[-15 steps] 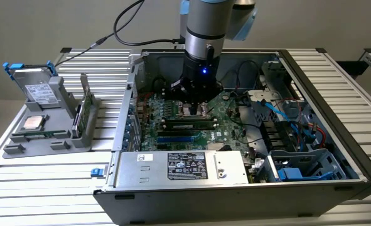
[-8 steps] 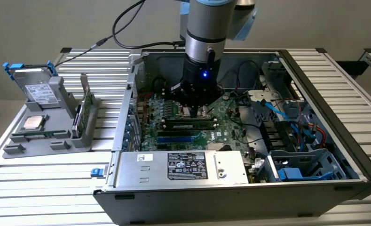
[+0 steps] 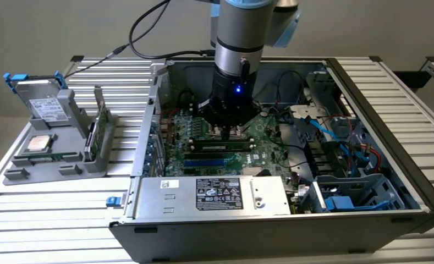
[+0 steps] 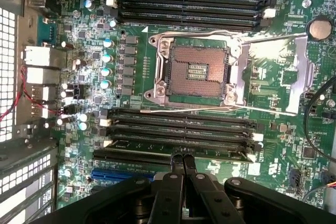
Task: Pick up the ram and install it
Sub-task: 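Press down the ram until it locks into place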
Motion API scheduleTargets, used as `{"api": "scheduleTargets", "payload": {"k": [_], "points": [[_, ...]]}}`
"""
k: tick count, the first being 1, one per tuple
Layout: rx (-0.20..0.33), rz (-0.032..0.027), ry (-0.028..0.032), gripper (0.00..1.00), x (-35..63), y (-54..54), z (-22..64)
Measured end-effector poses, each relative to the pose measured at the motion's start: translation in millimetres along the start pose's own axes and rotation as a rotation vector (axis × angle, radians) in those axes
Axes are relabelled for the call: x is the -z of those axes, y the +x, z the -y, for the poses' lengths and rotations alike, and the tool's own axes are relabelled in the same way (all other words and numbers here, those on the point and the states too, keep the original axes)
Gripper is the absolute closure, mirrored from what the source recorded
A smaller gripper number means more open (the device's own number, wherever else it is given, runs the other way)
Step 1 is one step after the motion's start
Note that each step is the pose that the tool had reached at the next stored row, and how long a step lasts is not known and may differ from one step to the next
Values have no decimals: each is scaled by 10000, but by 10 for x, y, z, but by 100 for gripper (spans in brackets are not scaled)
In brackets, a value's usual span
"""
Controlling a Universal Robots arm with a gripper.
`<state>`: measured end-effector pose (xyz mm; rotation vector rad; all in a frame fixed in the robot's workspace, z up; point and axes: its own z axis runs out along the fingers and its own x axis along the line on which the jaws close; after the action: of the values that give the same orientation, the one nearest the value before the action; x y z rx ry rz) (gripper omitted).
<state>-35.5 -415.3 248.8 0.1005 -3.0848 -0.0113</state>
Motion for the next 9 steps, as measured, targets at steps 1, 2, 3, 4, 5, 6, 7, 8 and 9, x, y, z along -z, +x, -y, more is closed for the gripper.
{"api": "scheduleTargets", "payload": {"k": [1,2,3,4,5,6,7,8,9], "points": [[0,2,-14,90,0,0,-1],[0,2,-25,90,0,0,-1],[1,3,-35,90,0,0,-1],[2,4,-46,90,0,0,0],[2,5,-57,90,-1,0,0],[3,5,-66,90,0,0,0],[3,6,-77,90,0,0,0],[4,6,-87,90,0,0,0],[4,7,-98,90,0,0,0]]}}
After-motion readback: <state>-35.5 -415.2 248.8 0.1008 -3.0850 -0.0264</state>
